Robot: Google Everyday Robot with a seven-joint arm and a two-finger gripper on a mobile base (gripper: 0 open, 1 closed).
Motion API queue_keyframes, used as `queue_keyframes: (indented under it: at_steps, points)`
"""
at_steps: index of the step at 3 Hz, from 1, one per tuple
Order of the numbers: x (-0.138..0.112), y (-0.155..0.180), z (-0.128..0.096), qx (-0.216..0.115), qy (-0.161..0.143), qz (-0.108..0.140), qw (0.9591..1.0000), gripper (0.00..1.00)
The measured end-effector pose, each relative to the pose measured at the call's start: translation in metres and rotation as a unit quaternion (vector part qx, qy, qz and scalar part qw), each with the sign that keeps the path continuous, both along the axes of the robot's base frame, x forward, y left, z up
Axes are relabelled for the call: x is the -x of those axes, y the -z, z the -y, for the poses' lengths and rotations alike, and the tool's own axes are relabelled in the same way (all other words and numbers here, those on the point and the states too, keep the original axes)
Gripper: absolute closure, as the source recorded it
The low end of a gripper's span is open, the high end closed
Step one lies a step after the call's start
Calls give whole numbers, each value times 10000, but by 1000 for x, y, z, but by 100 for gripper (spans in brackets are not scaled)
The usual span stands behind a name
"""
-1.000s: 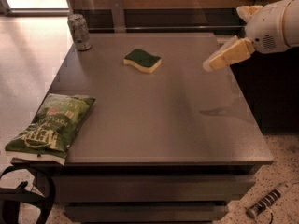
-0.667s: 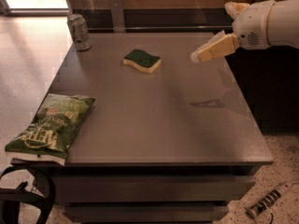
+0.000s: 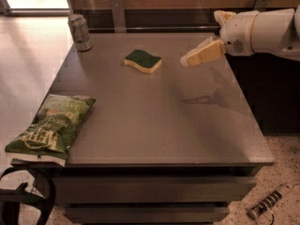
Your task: Pick sponge
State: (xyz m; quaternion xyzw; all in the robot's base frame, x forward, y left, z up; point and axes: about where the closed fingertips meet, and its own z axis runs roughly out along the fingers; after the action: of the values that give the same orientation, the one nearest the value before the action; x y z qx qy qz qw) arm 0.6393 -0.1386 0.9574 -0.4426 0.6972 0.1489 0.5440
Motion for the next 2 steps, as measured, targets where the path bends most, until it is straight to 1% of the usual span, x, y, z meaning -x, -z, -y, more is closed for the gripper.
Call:
queue_keyframes:
  at_steps: [2]
  points:
    - [-31,47,-39,-558,-9,-88,9984,0]
